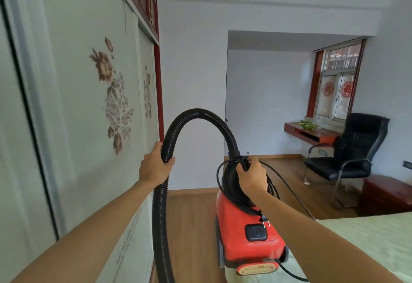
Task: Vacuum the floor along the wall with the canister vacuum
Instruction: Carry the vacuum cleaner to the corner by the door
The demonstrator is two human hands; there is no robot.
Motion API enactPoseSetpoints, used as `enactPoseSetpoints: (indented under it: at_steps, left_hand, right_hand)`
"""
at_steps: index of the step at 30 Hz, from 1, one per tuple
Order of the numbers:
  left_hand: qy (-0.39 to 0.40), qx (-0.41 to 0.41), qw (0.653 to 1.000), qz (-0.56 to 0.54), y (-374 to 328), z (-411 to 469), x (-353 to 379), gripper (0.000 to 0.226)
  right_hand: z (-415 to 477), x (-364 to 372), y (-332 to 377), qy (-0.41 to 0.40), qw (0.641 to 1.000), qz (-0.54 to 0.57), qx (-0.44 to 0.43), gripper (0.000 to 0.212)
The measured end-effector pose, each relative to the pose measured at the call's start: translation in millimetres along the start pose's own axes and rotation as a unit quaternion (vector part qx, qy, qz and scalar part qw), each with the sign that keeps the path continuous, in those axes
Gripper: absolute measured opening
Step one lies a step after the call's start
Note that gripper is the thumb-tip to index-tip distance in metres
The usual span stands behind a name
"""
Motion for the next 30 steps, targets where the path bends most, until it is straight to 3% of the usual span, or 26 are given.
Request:
enactPoseSetpoints:
  at_steps: [4, 13, 20, 30]
  left_hand:
    - [-0.002, -0.006, 1.0, 0.004, 5.4, 62.6, 62.7, 0.041]
    - [0.006, 0.003, 1.0, -0.003, 22.4, 133.5, 134.9, 0.041]
    - [0.019, -0.014, 1.0, -0.003, 66.2, 205.8, 213.0, 0.042]
    - [0.043, 0.023, 0.998, -0.026, 113.9, 359.1, 316.3, 0.051]
  right_hand:
    - [79.0, 35.2, -9.0, 0.006, 1.0, 0.0, -0.004, 0.029]
    - [168.3, 86.4, -39.1, 0.006, 1.0, 0.004, -0.001, 0.032]
    - [245.0, 154.3, -66.9, 0.014, 1.0, -0.009, 0.01, 0.029]
    - [377.3, 259.5, -69.6, -0.013, 0.999, -0.011, 0.035, 0.033]
Point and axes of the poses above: each hand's wrist, its own z-axis towards the middle knuckle, its own x-axis out of the palm, y = z × x, the point moved 8 cm from there along z, towards the middle knuckle, and after that the axes turned 7 degrees about -y, right-handed, at the moved point
